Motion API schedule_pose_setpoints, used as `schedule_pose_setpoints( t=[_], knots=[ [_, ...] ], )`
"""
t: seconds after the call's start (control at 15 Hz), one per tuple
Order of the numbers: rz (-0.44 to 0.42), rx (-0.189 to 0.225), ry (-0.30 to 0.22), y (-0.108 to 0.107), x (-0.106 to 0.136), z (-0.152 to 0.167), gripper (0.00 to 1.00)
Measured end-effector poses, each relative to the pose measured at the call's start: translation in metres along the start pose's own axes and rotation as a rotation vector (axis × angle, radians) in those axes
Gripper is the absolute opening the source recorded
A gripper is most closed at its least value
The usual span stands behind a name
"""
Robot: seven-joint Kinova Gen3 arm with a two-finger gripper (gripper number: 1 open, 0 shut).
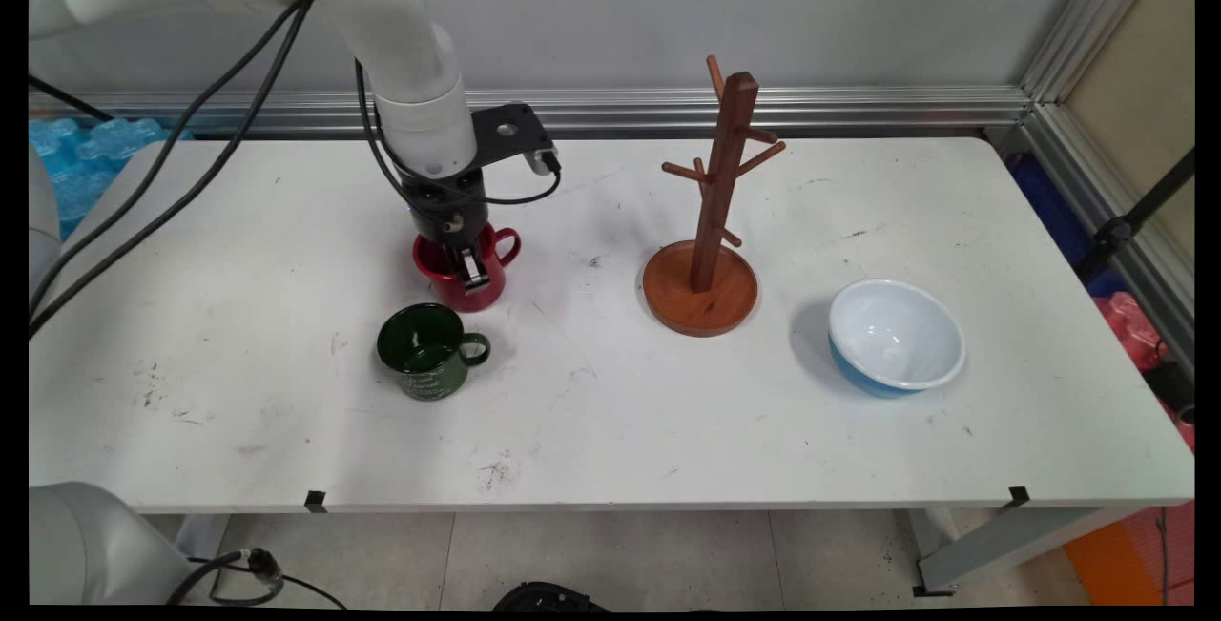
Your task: Place the picked object on the table
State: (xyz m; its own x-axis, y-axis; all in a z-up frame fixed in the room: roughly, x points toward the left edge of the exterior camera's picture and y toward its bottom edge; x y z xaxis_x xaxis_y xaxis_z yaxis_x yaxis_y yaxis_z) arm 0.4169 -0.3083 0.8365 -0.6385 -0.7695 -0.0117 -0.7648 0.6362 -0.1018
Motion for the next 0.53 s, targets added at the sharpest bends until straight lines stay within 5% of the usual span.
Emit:
schedule_pose_setpoints(
  t=[0.2,0.27,0.53],
  knots=[
    [-0.005,-0.014,0.008,-0.002,0.006,0.004,0.00],
    [-0.006,-0.018,0.013,-0.002,0.009,0.005,1.00],
    [-0.004,-0.027,0.026,-0.006,0.013,0.007,1.00]
  ],
)
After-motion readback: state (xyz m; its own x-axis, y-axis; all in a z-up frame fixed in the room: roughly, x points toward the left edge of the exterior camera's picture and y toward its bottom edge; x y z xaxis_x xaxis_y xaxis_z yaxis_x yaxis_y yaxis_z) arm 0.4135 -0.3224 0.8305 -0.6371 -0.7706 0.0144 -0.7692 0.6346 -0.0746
